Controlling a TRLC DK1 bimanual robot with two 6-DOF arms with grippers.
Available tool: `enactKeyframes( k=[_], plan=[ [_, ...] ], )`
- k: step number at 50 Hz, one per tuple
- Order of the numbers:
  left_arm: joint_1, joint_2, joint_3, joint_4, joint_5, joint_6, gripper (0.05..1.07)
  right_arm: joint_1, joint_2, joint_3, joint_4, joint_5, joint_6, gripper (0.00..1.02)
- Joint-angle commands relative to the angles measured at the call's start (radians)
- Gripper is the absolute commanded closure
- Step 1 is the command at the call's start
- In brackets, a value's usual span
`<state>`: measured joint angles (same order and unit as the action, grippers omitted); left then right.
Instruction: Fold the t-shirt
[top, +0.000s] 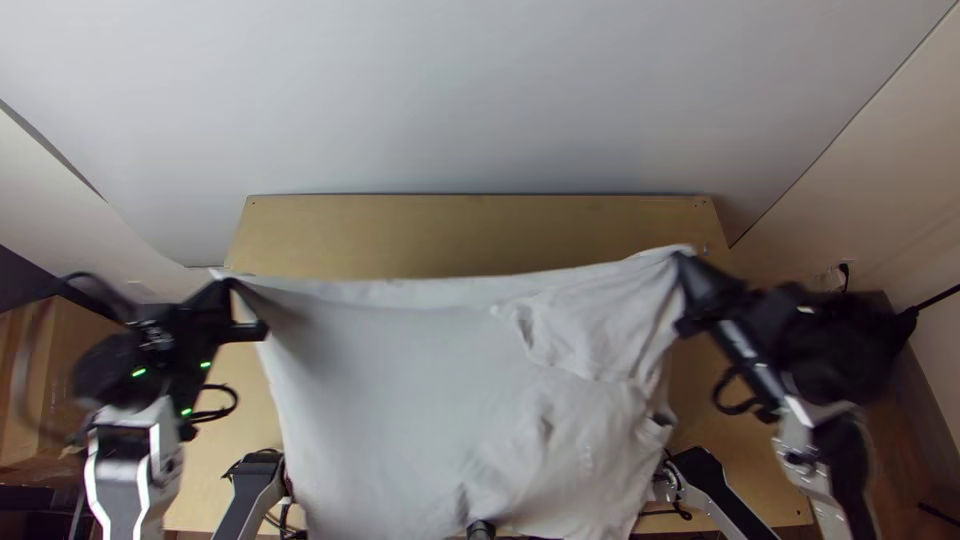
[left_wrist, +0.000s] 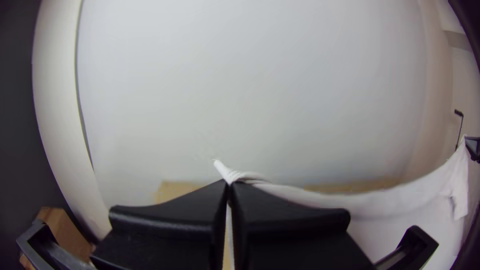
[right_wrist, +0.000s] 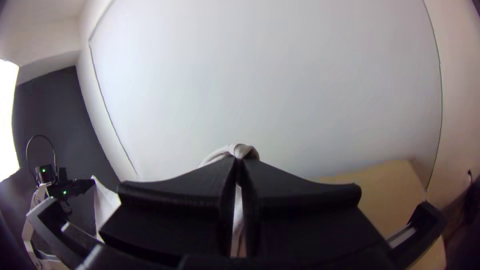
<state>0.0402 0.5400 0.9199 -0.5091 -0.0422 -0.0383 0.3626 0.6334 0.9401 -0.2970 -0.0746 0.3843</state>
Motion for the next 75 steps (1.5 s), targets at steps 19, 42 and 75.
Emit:
enactKeyframes(
  k=[19, 42, 75],
  plan=[
    [-0.016, 0.532, -0.329, 0.52, 0.054, -0.129, 1.05, -0.028, 0.539, -0.371, 0.499, -0.004, 0.045, 1.0],
    [-0.002, 1.167, 0.034, 0.675, 0.107, -0.135, 1.05, -0.16, 1.069, 0.006, 0.504, -0.008, 0.024, 1.0],
    [0.01, 1.67, 0.746, 0.46, 0.139, -0.118, 1.05, -0.249, 1.482, 0.532, 0.397, -0.01, -0.016, 1.0]
  ],
)
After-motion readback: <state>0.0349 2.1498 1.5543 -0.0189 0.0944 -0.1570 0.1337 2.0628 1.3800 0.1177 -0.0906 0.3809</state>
